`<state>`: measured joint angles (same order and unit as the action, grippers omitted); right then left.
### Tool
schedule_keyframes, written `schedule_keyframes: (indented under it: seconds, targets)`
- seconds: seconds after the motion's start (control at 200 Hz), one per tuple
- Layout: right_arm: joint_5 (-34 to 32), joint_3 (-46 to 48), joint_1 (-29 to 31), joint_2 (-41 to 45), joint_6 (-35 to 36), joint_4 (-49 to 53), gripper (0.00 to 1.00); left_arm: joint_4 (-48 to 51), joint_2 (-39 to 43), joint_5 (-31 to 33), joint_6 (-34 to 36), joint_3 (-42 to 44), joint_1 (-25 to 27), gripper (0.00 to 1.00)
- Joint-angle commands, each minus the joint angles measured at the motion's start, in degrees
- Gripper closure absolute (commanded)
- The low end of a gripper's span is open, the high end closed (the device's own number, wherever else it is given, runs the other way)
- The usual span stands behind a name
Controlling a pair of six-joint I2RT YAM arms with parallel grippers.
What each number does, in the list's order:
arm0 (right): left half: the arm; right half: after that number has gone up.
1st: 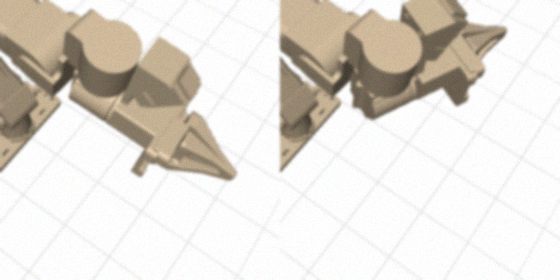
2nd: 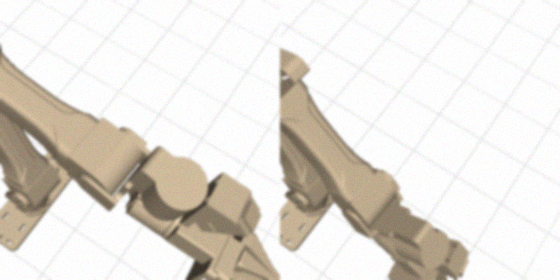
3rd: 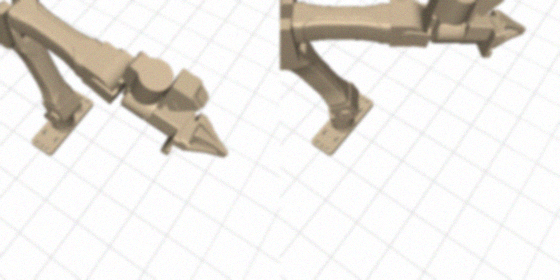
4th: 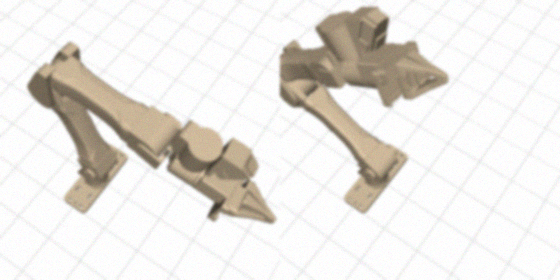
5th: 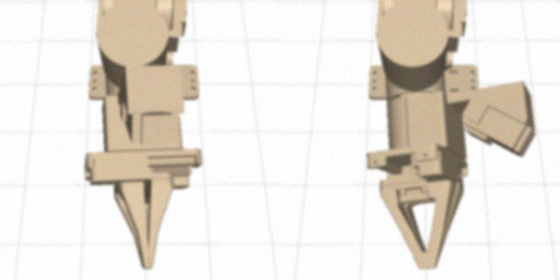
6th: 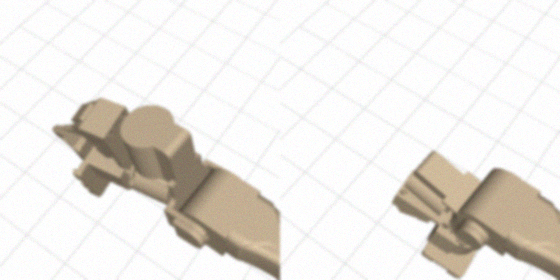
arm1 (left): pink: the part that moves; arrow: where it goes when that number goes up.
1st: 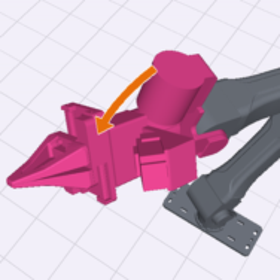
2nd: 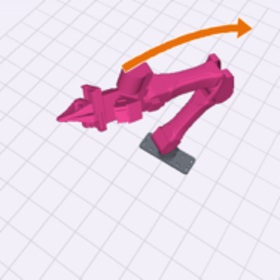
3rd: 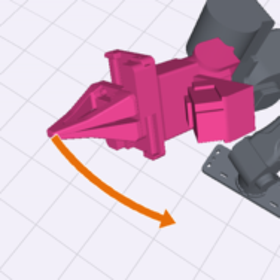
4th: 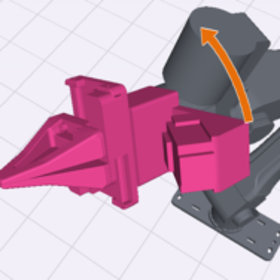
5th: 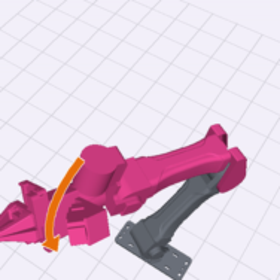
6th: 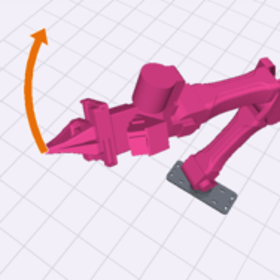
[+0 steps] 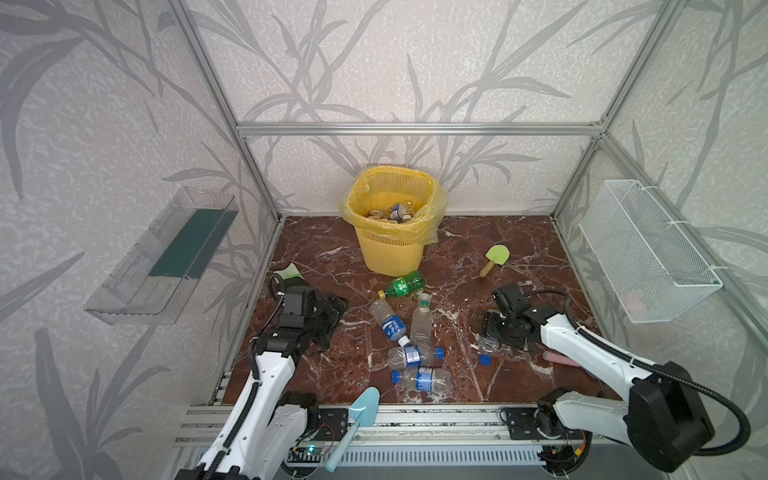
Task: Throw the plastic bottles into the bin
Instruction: 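Lift the soda water bottle with the right gripper and release it over the bin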
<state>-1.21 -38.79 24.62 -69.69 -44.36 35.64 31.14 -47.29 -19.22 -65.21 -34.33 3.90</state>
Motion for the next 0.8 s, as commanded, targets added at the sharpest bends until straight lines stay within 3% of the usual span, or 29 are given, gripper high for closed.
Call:
schedule_keyframes:
  seconds: [0.0, 0.535, 0.795]
  targets:
    - [-1.1, -1.3, -1.4, 0.1, 1.2, 0.0, 0.24, -1.0, -0.5, -0.4, -0.7, 0.4, -0.2, 0.06]
    - [1.8, -2.7, -5.2, -4.2, 5.6, -1.2, 0.44, -0.8, -0.3, 0.3, -0.6, 0.7, -0.3, 0.06]
    - [6.7, 0.3, -7.0, 1.5, 4.6, -2.8, 0.49, -0.8, -0.6, 0.5, -0.6, 0.8, -0.2, 0.06]
